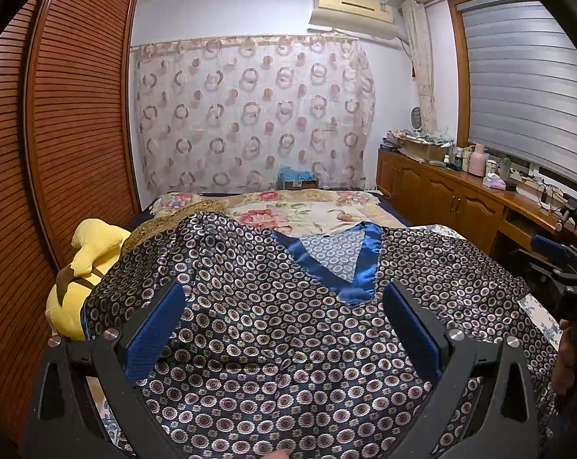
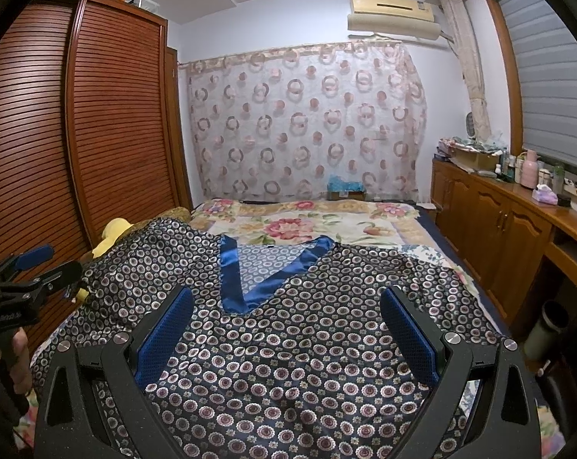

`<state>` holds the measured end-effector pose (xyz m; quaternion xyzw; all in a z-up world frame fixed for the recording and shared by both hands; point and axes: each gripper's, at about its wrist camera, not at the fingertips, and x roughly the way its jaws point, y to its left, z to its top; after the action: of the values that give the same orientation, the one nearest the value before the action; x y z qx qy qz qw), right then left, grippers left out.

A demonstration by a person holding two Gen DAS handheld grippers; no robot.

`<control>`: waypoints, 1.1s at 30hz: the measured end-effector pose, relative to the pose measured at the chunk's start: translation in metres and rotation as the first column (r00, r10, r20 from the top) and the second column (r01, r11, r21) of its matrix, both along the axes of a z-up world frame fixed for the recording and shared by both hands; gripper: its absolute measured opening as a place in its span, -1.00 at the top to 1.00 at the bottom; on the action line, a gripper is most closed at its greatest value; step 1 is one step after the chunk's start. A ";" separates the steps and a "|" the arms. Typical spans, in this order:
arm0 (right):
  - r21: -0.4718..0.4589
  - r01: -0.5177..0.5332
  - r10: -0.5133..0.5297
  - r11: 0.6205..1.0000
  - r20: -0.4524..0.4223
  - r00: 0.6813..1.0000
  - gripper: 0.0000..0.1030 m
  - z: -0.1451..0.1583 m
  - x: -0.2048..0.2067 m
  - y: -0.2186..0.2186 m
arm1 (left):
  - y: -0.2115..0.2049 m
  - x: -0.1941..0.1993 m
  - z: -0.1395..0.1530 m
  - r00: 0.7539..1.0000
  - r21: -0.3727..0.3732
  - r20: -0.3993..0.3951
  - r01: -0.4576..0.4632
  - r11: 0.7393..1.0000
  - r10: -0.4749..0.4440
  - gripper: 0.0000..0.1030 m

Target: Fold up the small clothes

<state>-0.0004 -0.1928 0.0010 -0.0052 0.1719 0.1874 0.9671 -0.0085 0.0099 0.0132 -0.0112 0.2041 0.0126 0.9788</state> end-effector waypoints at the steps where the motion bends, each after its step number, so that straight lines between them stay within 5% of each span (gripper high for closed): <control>1: -0.003 -0.006 0.006 1.000 -0.003 1.000 -0.91 -0.001 0.001 0.001 | 0.003 0.001 0.000 1.000 0.002 -0.005 -0.001 1.000 0.001 -1.00; 22: -0.057 -0.204 0.198 0.977 -0.101 0.975 -0.91 -0.018 0.039 0.038 | 0.123 0.007 -0.036 0.991 -0.030 -0.092 -0.096 0.995 0.093 -1.00; 33: -0.095 -0.311 0.296 0.946 -0.139 0.945 -0.91 -0.017 0.065 0.073 | 0.180 0.028 -0.056 0.976 -0.053 -0.183 -0.126 0.991 0.114 -0.59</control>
<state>0.0643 -0.1195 -0.0160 -0.0759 0.2387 0.3239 0.9123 0.0194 0.1896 -0.0429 -0.0540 0.2910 0.0662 0.9529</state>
